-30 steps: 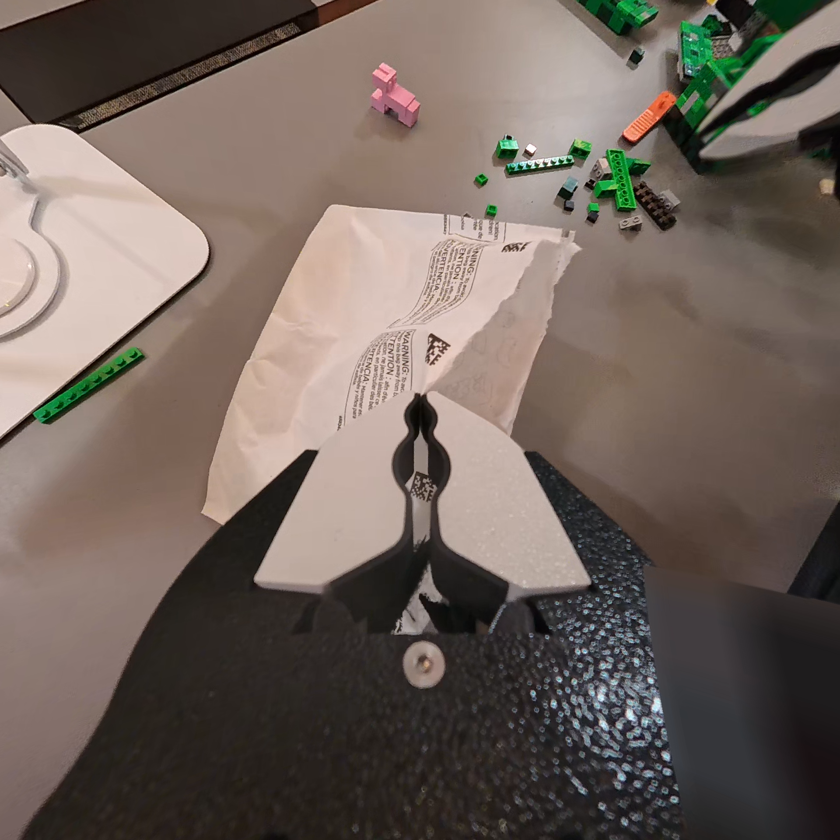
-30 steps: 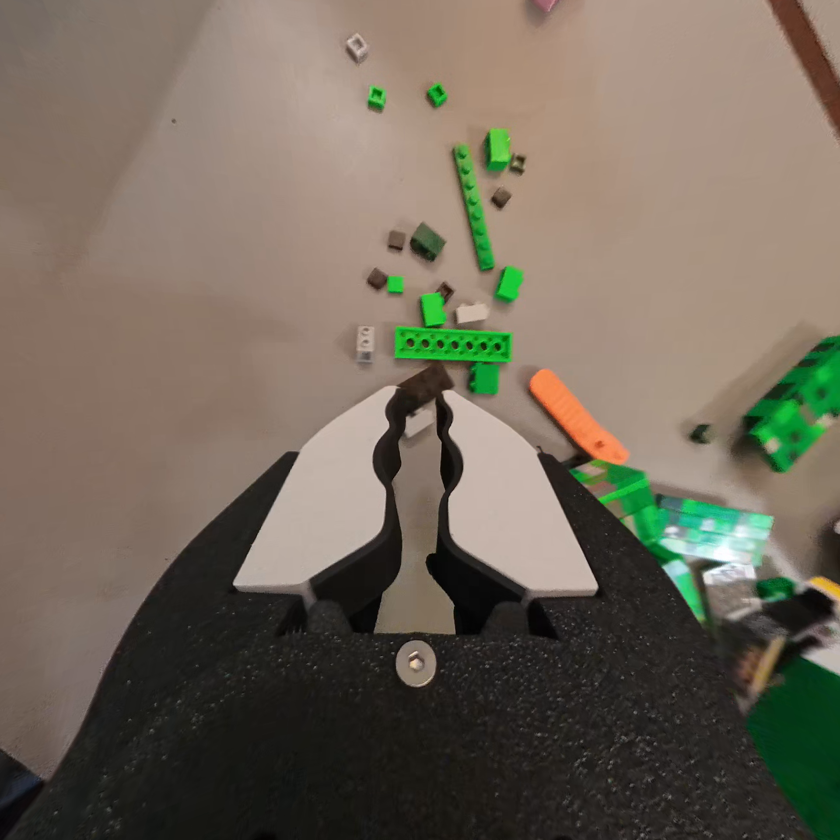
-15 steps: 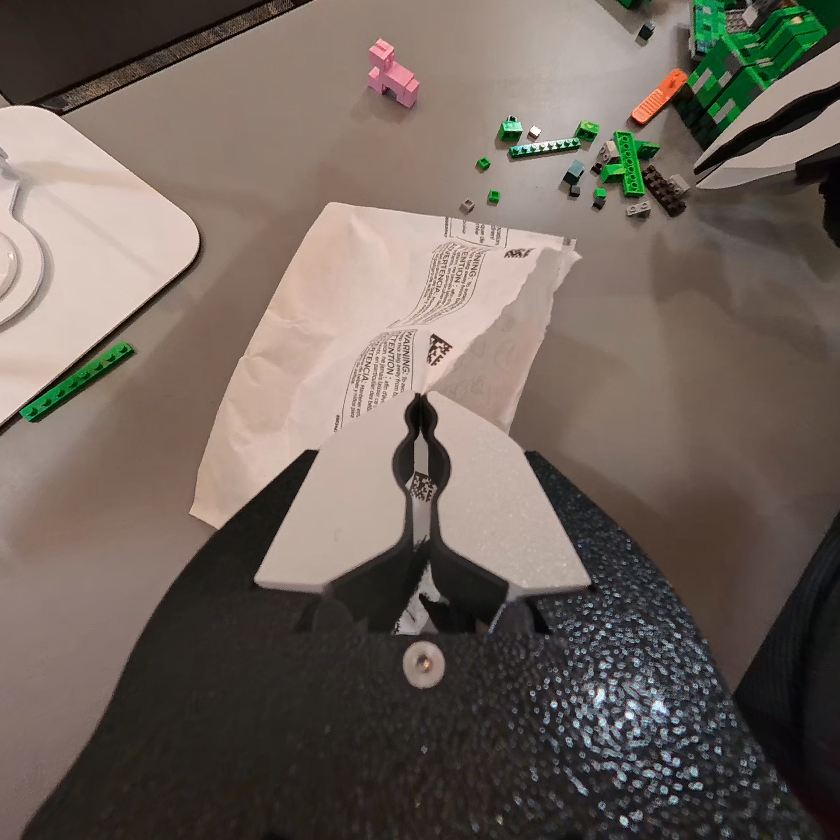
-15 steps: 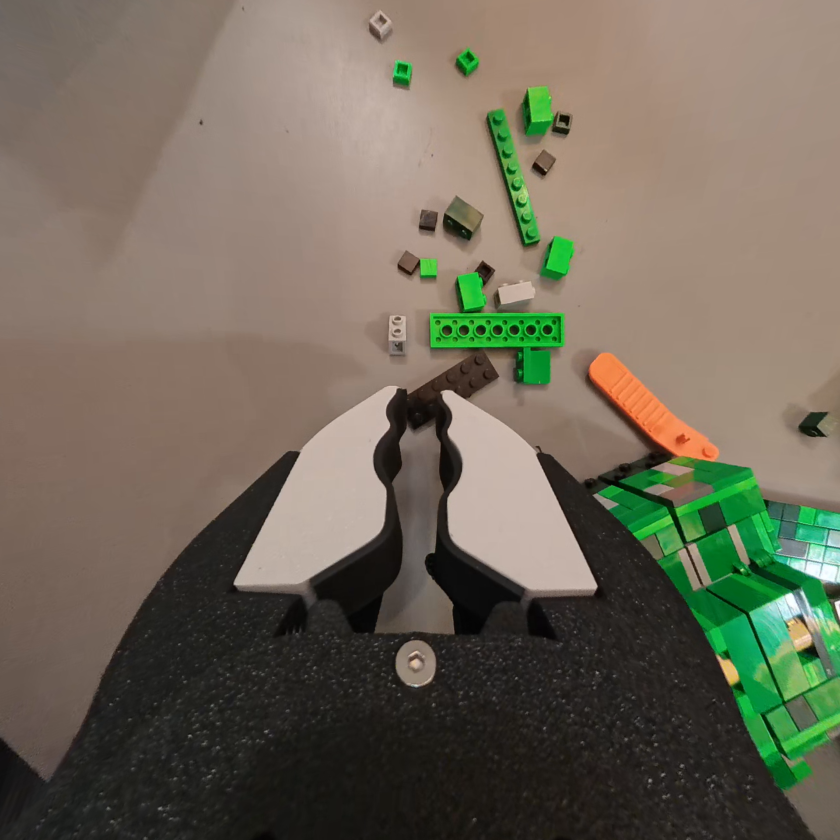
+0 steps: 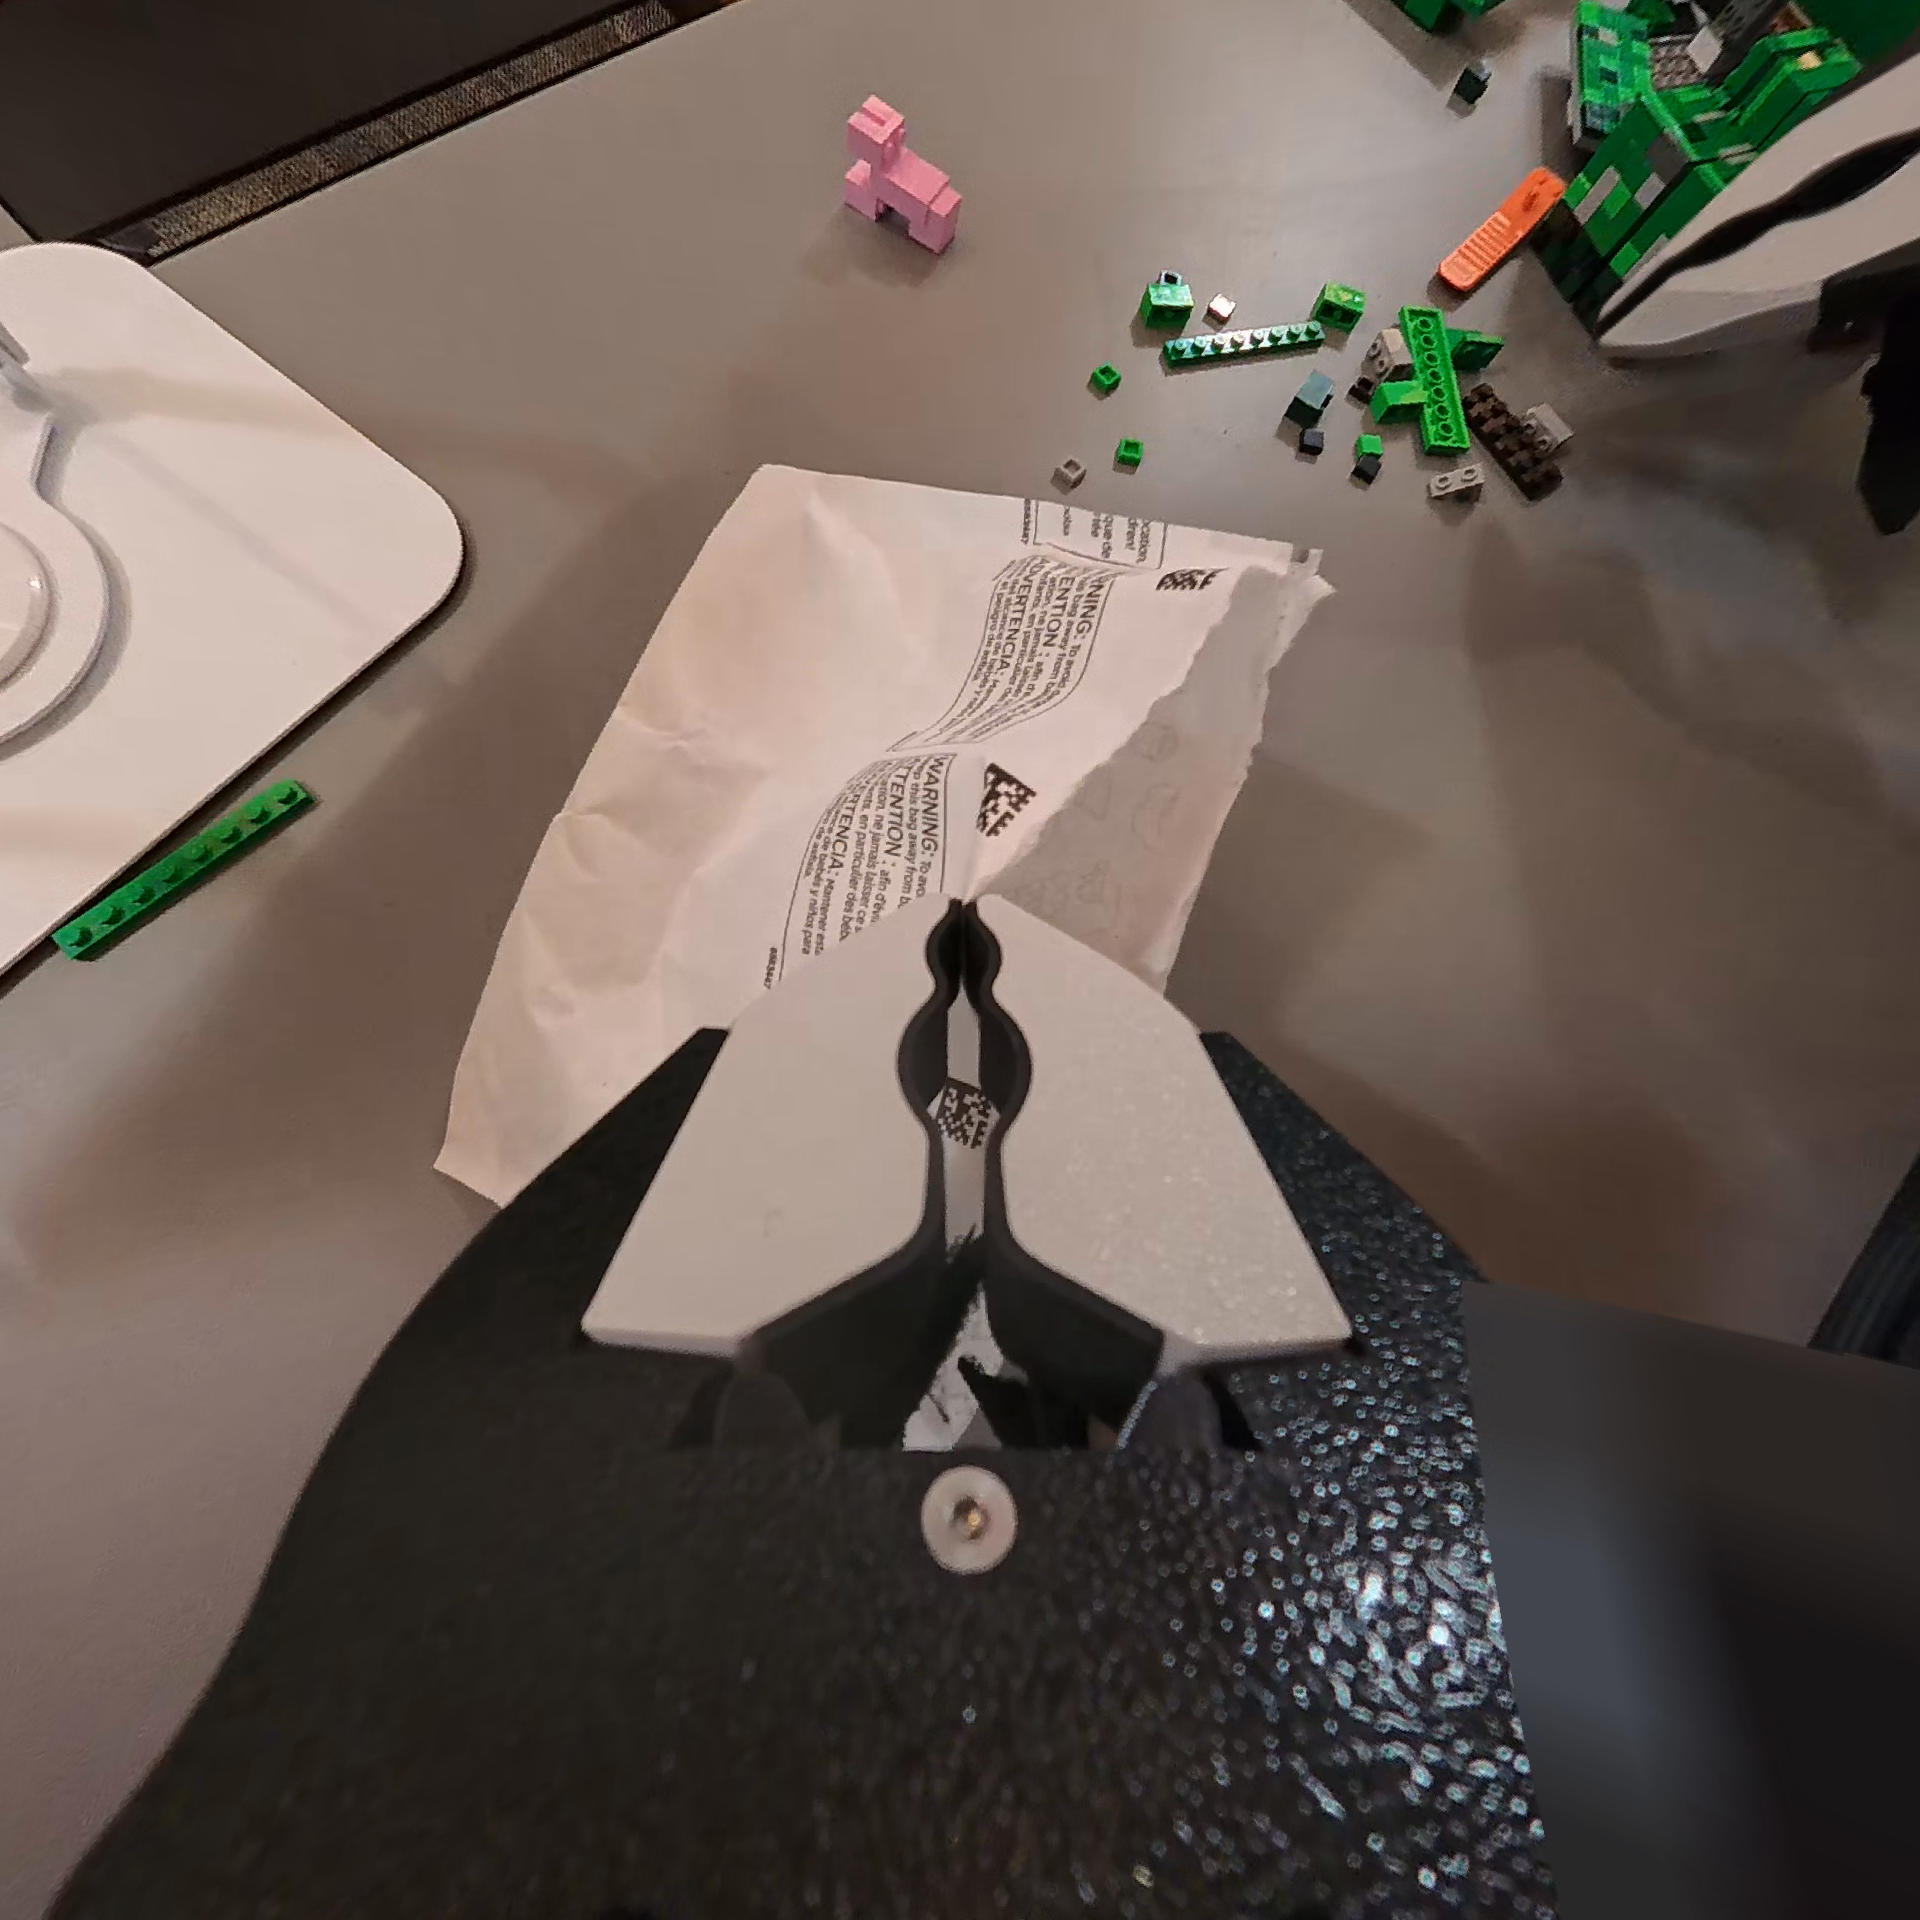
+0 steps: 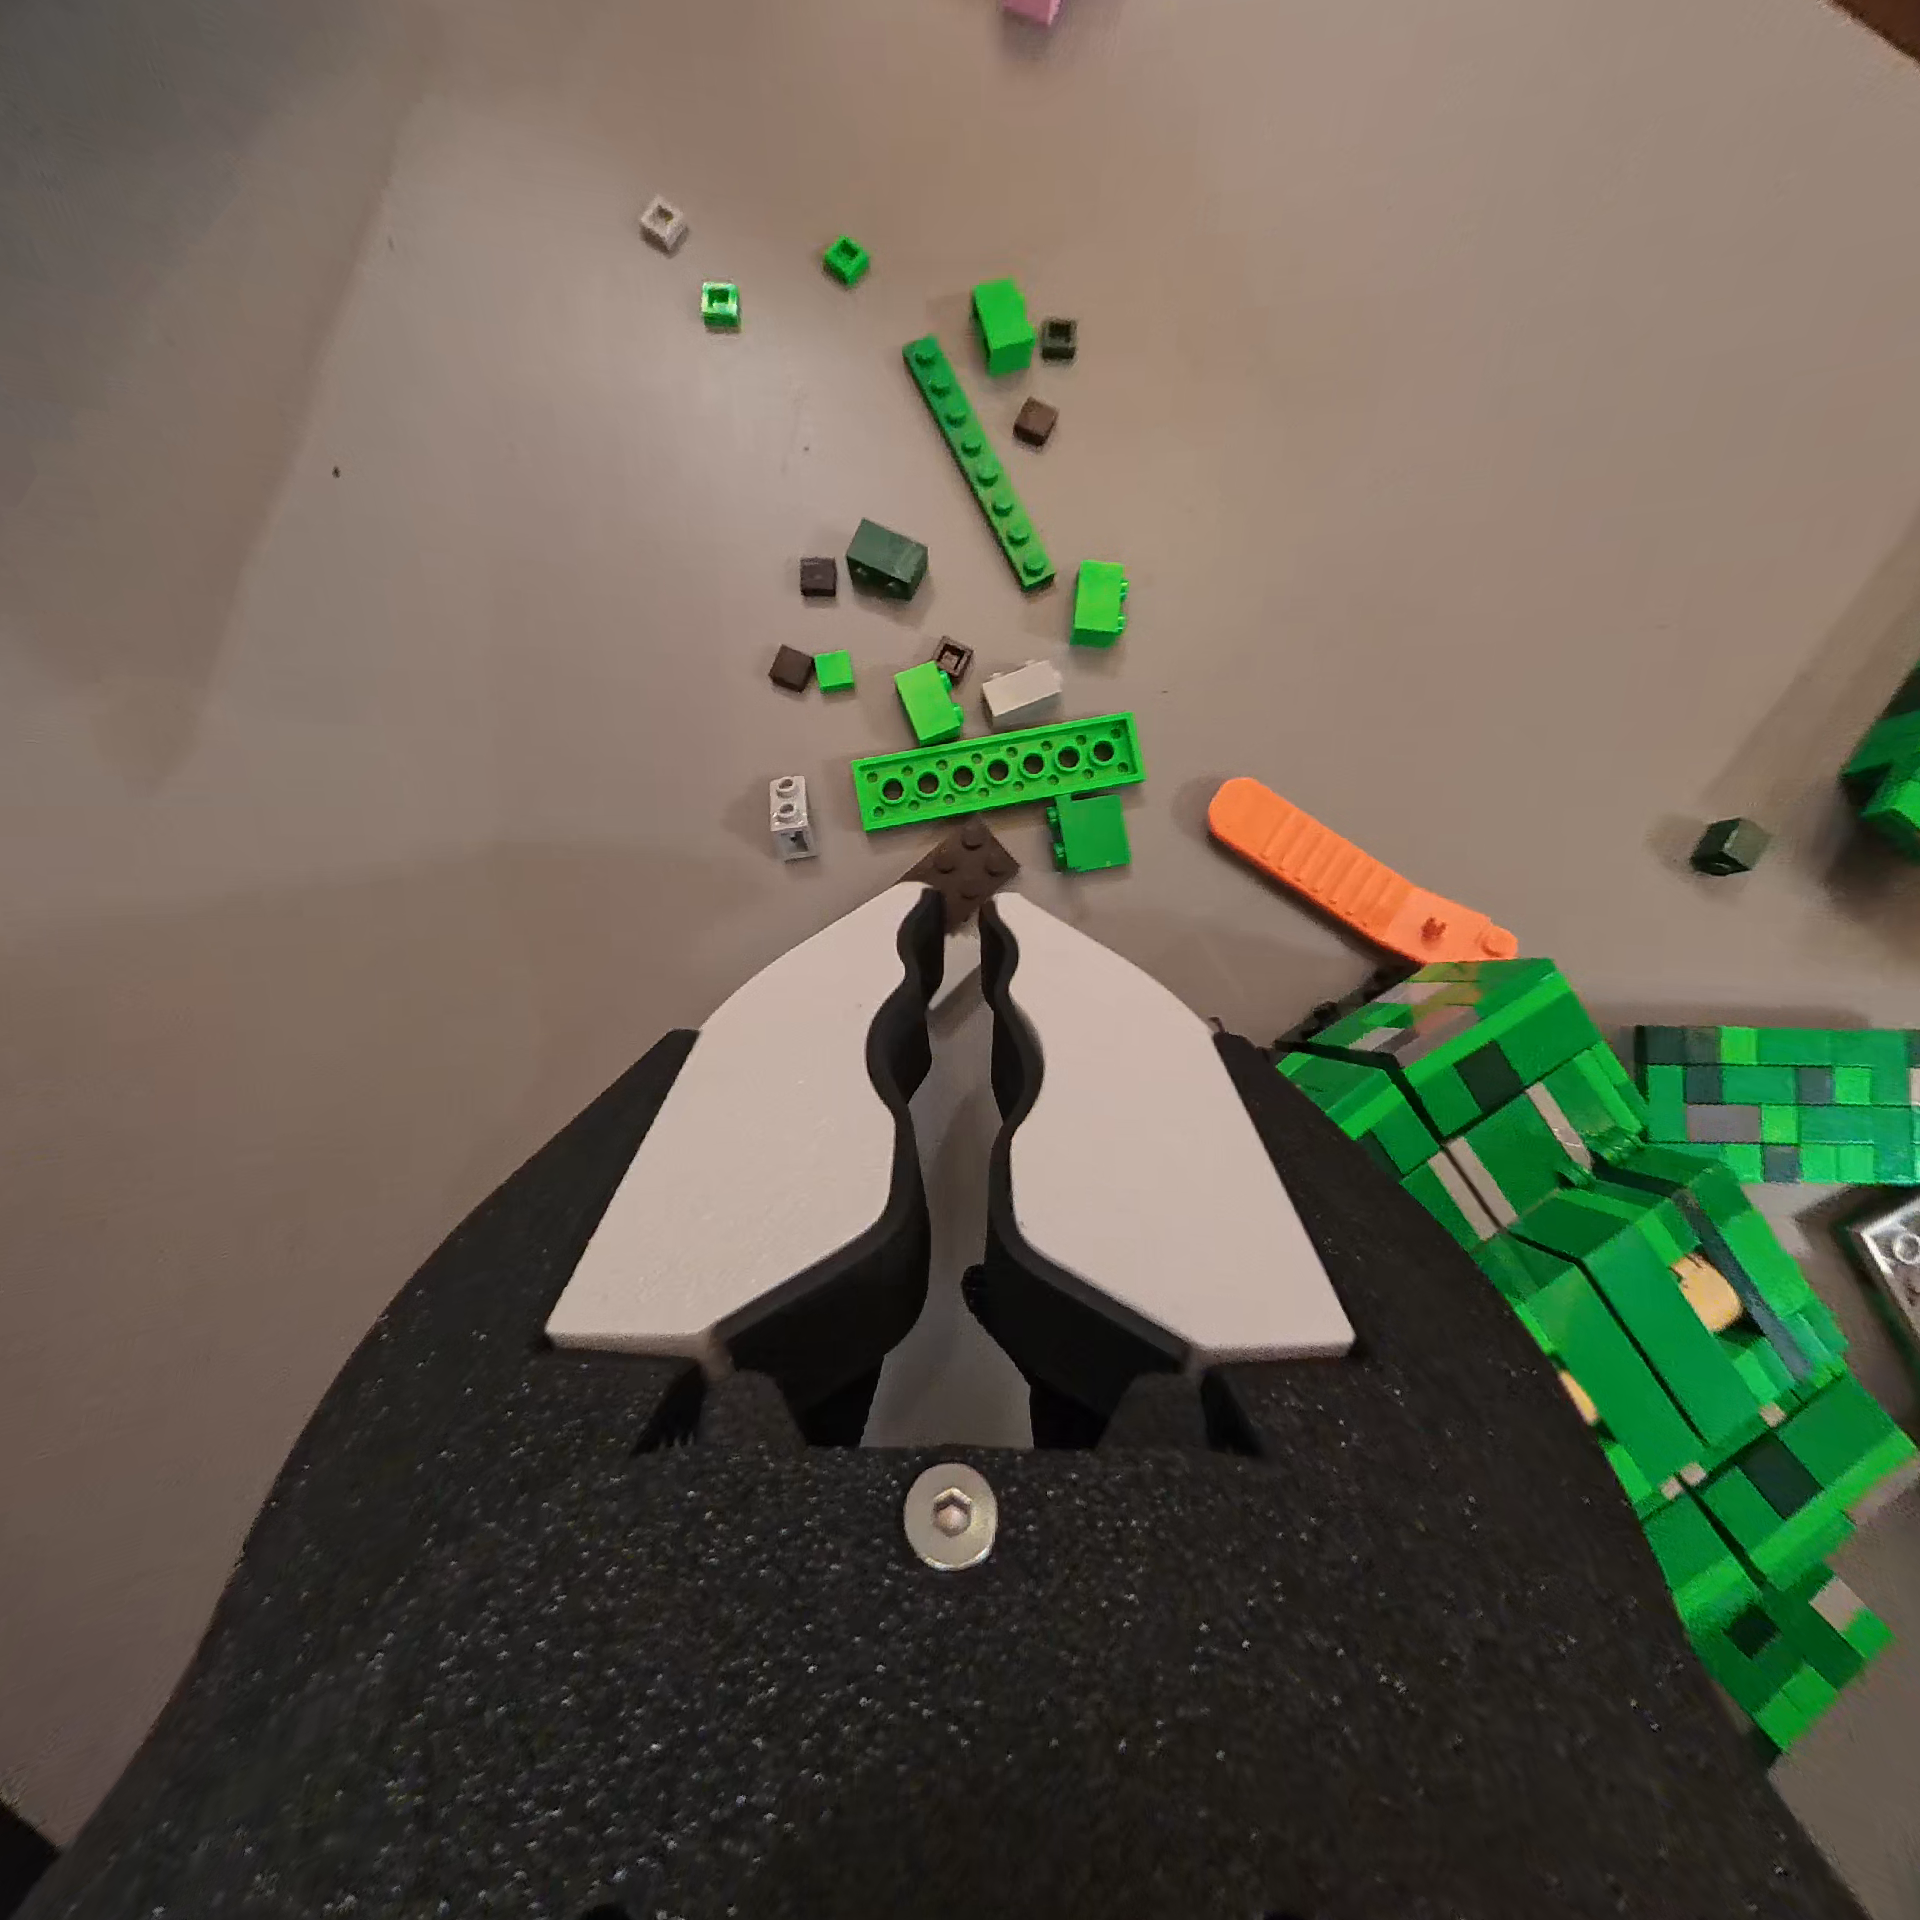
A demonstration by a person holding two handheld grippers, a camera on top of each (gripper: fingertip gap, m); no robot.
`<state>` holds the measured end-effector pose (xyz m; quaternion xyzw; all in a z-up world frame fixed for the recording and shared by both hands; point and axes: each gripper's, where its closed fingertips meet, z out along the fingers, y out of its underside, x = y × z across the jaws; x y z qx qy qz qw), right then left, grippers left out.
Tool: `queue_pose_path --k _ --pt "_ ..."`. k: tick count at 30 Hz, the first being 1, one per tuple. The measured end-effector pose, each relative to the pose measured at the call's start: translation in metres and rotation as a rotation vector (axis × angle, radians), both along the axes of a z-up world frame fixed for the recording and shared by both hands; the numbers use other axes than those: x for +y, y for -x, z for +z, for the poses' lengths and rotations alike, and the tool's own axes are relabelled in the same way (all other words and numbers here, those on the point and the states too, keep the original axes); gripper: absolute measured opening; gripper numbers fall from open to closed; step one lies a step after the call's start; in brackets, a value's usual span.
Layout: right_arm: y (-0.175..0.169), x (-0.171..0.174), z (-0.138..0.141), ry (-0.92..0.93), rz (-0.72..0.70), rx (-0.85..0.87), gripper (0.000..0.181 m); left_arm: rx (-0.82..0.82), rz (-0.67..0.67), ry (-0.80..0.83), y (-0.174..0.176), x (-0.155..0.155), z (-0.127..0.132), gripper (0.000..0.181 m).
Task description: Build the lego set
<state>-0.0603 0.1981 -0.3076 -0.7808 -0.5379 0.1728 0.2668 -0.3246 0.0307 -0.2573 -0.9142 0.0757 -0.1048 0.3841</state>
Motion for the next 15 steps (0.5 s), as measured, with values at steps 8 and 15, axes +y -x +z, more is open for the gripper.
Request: queue_pose_path --k 8,15 --pt "0.006 0.003 -0.001 -0.057 0.024 0.004 0.007 0.001 -0.002 0.001 0.0 0.0 0.0 0.0" --pt "0.025 0.014 -0.002 -0.113 0.078 -0.011 0.01 0.004 -0.005 0.005 -0.001 0.0 -0.001 0.0"
